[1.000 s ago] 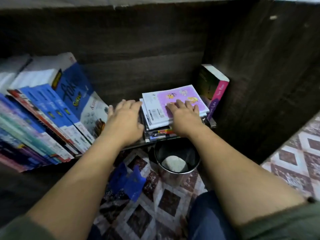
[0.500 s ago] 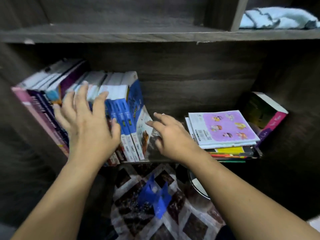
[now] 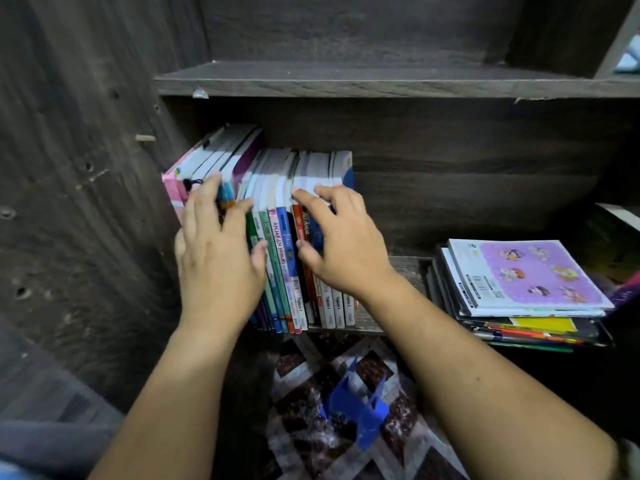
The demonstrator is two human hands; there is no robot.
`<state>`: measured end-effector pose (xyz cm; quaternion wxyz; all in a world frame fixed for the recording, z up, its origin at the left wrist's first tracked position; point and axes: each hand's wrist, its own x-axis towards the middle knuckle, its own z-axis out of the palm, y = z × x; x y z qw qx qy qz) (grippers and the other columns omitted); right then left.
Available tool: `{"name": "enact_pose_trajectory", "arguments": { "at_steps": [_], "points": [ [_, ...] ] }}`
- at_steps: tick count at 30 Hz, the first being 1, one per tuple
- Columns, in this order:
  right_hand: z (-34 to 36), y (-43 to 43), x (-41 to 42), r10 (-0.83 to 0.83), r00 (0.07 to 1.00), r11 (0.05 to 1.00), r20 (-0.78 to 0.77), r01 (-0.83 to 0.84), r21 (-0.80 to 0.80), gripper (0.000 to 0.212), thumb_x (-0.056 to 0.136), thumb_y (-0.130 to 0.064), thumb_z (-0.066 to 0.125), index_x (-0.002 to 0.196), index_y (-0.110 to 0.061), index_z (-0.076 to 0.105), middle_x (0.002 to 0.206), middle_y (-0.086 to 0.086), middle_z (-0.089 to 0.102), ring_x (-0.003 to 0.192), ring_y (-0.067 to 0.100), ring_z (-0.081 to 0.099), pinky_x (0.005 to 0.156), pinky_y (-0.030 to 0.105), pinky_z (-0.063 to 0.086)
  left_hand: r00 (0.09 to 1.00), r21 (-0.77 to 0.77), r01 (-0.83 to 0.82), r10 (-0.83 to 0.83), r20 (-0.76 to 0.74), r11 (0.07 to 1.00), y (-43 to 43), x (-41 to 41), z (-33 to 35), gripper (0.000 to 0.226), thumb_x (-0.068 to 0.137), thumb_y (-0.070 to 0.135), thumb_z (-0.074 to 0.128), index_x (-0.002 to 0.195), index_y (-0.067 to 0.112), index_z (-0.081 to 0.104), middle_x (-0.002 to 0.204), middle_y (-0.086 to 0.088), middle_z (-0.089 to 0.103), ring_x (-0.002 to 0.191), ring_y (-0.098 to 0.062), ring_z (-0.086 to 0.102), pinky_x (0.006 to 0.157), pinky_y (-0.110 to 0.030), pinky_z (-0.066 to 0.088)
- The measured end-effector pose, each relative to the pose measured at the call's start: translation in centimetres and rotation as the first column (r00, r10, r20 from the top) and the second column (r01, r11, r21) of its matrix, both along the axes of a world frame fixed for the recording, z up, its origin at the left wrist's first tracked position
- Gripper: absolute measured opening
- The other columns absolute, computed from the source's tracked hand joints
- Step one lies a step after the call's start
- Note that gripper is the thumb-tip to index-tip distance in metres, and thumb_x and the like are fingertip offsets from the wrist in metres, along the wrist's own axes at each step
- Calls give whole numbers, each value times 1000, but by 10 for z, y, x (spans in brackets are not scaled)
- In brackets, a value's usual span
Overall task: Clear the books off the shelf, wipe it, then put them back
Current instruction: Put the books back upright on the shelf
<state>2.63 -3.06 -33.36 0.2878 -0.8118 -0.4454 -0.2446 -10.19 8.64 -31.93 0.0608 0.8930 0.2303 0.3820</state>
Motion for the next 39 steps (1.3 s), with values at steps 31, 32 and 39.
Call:
{"name": "enact_pose_trajectory", "arguments": {
  "at_steps": [31,32,39],
  "points": [
    [-12,4,8,27,999,991,-26,-23,131,58,78,-27,63,135,-24,52,131,1,49,130,20,34,92,45,49,999,-33,45,-44,21,998,26,12,-23,128,74,69,63,149,4,-19,156,-16,-26,143,-22,-28,120,-37,-5],
    [-12,4,8,28,999,991,-23,-25,133,58,78,-27,63,135,-24,52,131,1,50,130,21,35,92,45,49,999,-46,42,-42,14,998,23,11,-28,124,78,71,57,149,4,-19,156,-17,-27,144,-24,-27,120,-38,-5],
    [-12,4,8,19,1000,994,-23,-17,103,59,80,-29,62,137,-26,49,134,0,47,133,21,32,92,46,50,999,-129,52,-53,-4,990,15,13,-82,115,84,79,27,147,-6,-18,152,-23,-31,144,-33,-26,119,-52,-1]
  ]
}}
